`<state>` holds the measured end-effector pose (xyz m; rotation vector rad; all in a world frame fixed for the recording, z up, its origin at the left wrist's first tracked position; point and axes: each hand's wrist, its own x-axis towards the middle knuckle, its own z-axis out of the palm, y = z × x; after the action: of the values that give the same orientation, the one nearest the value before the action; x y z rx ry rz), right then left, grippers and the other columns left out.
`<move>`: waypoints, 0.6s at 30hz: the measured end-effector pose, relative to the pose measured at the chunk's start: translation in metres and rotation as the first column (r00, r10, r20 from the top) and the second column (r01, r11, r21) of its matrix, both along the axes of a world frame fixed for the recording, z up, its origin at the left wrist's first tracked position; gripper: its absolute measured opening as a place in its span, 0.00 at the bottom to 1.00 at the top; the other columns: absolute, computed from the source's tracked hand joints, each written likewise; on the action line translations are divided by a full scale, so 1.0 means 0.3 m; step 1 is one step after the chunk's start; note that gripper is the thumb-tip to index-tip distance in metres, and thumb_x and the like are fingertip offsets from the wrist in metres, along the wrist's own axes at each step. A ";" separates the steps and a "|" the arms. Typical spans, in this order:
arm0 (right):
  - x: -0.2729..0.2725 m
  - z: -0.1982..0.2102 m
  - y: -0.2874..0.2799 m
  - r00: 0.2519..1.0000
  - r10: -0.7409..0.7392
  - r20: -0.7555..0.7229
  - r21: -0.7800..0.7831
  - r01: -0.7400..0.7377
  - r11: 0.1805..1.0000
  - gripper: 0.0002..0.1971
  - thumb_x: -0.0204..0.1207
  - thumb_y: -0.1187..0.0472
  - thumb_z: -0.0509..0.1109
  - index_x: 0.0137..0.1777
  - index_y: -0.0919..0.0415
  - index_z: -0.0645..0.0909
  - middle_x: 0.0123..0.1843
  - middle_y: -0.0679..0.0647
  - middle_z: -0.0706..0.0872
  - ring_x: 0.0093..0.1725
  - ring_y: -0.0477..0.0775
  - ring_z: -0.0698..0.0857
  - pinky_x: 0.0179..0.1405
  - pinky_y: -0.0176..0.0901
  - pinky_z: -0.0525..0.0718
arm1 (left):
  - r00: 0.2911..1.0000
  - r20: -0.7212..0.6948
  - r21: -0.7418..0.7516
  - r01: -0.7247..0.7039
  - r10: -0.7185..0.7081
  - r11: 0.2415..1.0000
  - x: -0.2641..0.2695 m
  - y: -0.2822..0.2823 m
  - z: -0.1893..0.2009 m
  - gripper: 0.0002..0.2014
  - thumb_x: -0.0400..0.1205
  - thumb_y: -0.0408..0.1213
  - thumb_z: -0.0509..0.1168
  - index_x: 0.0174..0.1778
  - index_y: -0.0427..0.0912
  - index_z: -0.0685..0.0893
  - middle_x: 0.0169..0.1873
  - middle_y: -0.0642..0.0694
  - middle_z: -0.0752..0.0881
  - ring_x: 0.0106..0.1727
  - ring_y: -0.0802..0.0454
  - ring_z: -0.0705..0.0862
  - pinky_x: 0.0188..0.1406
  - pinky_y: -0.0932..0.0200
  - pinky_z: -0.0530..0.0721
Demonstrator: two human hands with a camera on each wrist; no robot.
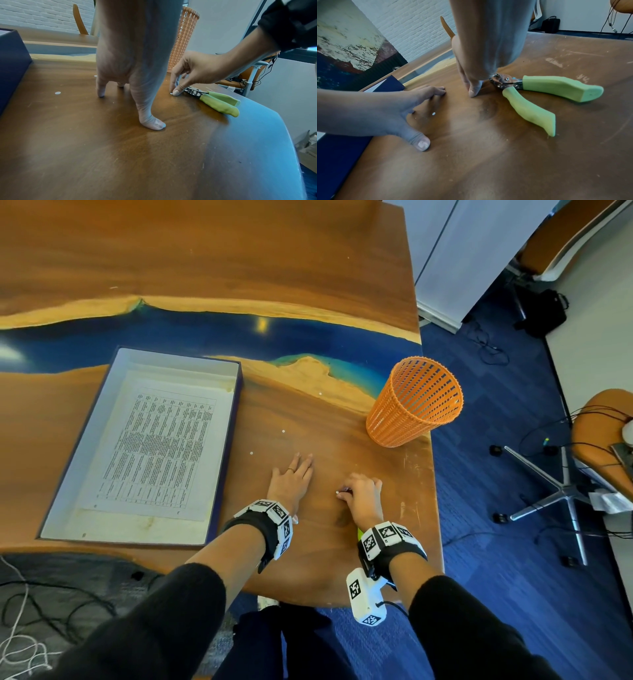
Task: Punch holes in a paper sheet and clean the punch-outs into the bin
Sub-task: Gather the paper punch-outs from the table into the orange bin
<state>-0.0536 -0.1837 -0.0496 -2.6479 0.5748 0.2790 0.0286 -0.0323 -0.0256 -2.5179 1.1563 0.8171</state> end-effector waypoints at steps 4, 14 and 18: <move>0.003 -0.008 0.005 1.000 -0.002 0.020 -0.012 0.002 1.000 0.09 0.78 0.59 0.67 0.46 0.61 0.88 0.54 0.55 0.85 0.61 0.55 0.77 0.58 0.47 0.54 | 1.000 -0.003 0.009 -0.003 0.003 1.000 -0.001 -0.002 -0.002 0.65 0.64 0.48 0.81 0.83 0.39 0.38 0.83 0.50 0.33 0.85 0.47 0.39 0.72 0.41 0.70; -0.010 -0.029 0.027 0.991 0.115 0.064 -0.061 -0.111 0.992 0.09 0.79 0.70 0.60 0.44 0.64 0.82 0.50 0.60 0.81 0.59 0.61 0.76 0.48 0.47 0.55 | 1.000 -0.010 0.021 -0.020 0.021 1.000 -0.007 -0.011 0.006 0.64 0.65 0.45 0.81 0.83 0.38 0.38 0.83 0.49 0.33 0.85 0.46 0.38 0.72 0.40 0.70; -0.002 -0.016 0.034 0.993 0.116 0.030 -0.064 -0.114 0.991 0.13 0.76 0.75 0.56 0.47 0.64 0.80 0.55 0.60 0.79 0.56 0.52 0.63 0.48 0.48 0.54 | 1.000 -0.013 0.028 -0.020 0.020 0.999 -0.007 -0.014 0.004 0.65 0.65 0.46 0.81 0.83 0.38 0.37 0.83 0.50 0.33 0.85 0.46 0.38 0.72 0.40 0.70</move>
<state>-0.0541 -0.1735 -0.0545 -2.7448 0.4268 0.2533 0.0264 -0.0365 -0.0243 -2.5089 1.1177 0.8509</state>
